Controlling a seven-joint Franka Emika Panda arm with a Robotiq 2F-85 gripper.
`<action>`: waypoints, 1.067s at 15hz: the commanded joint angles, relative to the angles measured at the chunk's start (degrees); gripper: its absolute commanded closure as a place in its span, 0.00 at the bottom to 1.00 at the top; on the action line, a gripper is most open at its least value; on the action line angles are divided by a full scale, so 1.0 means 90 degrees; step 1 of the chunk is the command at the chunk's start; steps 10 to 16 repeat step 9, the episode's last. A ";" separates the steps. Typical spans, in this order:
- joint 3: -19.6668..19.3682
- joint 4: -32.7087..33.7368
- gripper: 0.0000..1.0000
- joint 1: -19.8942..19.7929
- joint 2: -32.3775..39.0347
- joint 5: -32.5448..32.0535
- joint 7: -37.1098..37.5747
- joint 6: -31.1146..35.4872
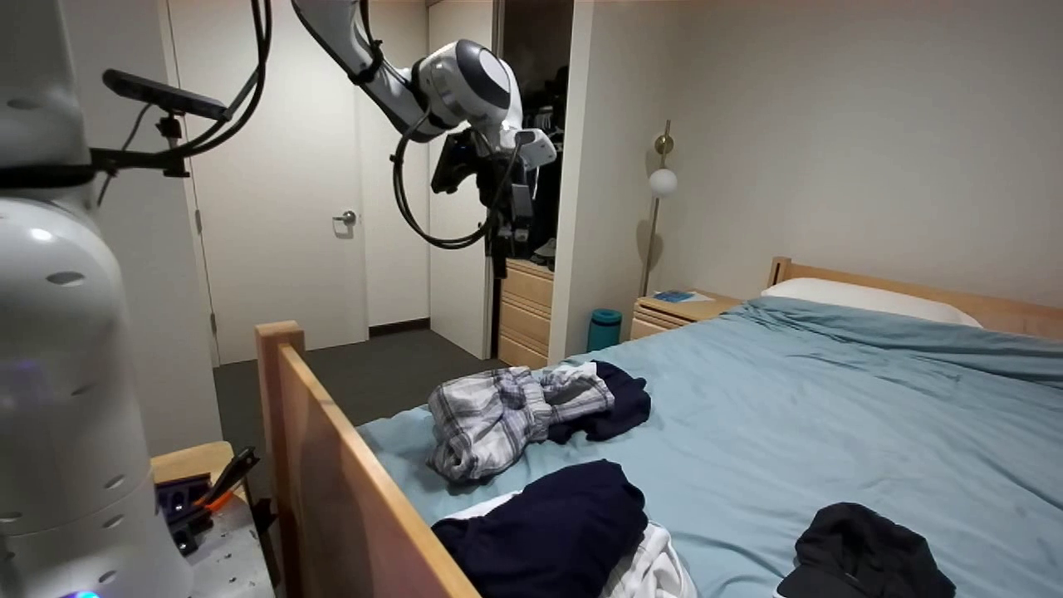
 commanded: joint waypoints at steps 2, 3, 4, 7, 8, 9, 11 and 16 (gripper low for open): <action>-0.0038 0.0024 0.00 -0.0018 0.0047 0.0121 -0.0264 0.0419; -0.0066 -0.0117 0.00 -0.0047 -0.0046 0.0347 -0.0464 0.1062; -0.0074 -0.0184 0.00 -0.0046 -0.0064 0.0386 -0.0555 0.1403; -0.0153 -0.0533 0.00 -0.0088 -0.0108 0.0682 -0.0879 0.2789; -0.0177 -0.0662 0.00 -0.0096 -0.0103 0.0854 -0.1087 0.3215; -0.0133 -0.0287 0.00 -0.0022 0.0101 0.0557 -0.0634 0.2585; -0.0133 -0.0287 0.00 -0.0022 0.0101 0.0557 -0.0634 0.2585; -0.0133 -0.0287 0.00 -0.0022 0.0101 0.0557 -0.0634 0.2585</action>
